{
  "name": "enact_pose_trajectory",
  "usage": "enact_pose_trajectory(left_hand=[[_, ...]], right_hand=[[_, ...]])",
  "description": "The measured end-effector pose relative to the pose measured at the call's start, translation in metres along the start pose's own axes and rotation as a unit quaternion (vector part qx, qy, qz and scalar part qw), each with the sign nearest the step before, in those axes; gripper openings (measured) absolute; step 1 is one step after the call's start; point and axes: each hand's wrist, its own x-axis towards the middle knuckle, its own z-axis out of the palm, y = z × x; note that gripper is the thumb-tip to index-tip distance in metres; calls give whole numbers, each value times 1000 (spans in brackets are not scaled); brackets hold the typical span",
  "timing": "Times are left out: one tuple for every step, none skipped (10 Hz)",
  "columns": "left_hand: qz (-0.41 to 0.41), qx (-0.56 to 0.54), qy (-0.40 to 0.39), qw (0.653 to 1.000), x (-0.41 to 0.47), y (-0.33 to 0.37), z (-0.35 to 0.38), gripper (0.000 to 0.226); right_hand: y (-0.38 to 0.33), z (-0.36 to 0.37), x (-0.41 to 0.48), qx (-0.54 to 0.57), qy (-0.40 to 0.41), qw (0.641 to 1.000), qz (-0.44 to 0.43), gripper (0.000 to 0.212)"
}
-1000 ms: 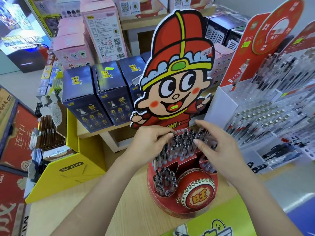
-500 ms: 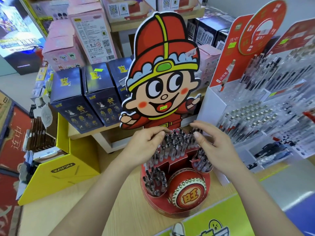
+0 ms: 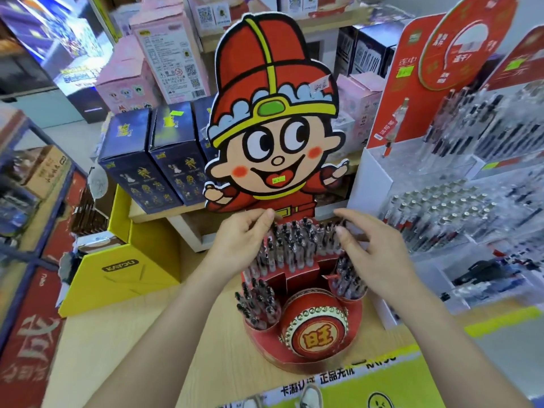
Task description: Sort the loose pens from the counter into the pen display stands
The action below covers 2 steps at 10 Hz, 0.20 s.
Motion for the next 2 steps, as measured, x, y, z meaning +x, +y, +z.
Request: enact_pose_trajectory(left_hand=[[6,4,51,999,-11,4,-7,30],[26,-13,117,993,-27,9,-9,24]], right_hand=[[-1,-2,-3,27,10,1000,6,33],[-5,-6,-12,61,37,997,3,29]])
